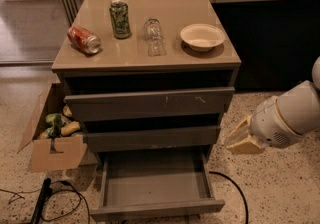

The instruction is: Close bottom drawer

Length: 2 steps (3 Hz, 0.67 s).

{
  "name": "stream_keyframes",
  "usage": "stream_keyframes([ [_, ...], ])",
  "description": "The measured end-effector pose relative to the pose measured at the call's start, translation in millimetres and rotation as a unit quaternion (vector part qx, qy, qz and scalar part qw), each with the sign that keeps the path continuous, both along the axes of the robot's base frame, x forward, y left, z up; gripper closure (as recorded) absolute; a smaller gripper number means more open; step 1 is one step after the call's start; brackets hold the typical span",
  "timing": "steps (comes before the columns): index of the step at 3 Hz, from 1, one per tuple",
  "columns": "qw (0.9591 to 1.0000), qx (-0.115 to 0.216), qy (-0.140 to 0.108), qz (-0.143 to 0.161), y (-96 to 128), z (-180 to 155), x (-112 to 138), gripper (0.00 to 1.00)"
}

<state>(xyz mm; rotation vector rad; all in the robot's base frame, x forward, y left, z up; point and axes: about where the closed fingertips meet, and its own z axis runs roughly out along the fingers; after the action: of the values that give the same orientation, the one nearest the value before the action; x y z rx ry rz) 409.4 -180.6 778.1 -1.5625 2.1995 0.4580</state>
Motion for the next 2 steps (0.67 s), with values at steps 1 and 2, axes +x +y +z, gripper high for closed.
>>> stream_keyframes([
  [1,0.9994,0.007,0.018,-0.030,-2.8,-35.8,8.1,1.00],
  [2,0.9965,0.040,0.023,-0.069,-9.6,-89.6,13.7,1.00],
])
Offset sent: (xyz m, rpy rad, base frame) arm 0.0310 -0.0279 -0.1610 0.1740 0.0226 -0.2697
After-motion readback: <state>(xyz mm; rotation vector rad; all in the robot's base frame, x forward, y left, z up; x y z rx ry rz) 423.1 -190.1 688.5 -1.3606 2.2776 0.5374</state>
